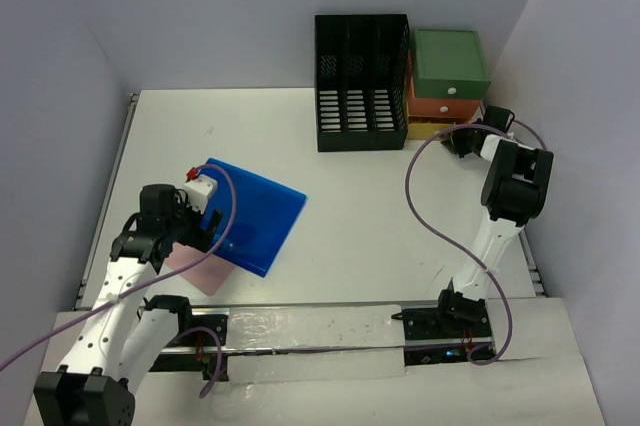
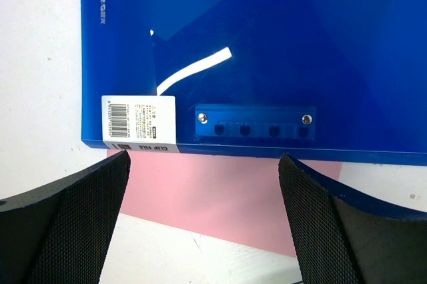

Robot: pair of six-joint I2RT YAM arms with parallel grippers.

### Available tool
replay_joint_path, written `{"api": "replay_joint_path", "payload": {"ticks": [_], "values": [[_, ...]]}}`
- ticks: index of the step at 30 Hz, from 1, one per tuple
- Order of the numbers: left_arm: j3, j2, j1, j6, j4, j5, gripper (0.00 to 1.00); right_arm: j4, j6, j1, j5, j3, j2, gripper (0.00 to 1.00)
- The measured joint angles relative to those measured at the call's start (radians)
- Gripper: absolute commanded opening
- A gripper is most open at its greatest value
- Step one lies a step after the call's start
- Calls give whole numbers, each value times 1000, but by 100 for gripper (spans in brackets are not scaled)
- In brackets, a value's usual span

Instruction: Organize the desk

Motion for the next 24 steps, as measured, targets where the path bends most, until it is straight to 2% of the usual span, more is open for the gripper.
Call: {"api": "replay_joint_path", "payload": {"ticks": [6, 15, 24], "values": [[0, 31, 1, -2, 3, -10, 99, 38, 65, 4, -15, 41, 69, 28], [0, 52, 2, -3, 4, -20, 99, 119, 122, 7, -14, 41, 76, 30], [0, 53, 2, -4, 5, -22, 99, 120, 147, 8, -16, 73, 108, 31]]}}
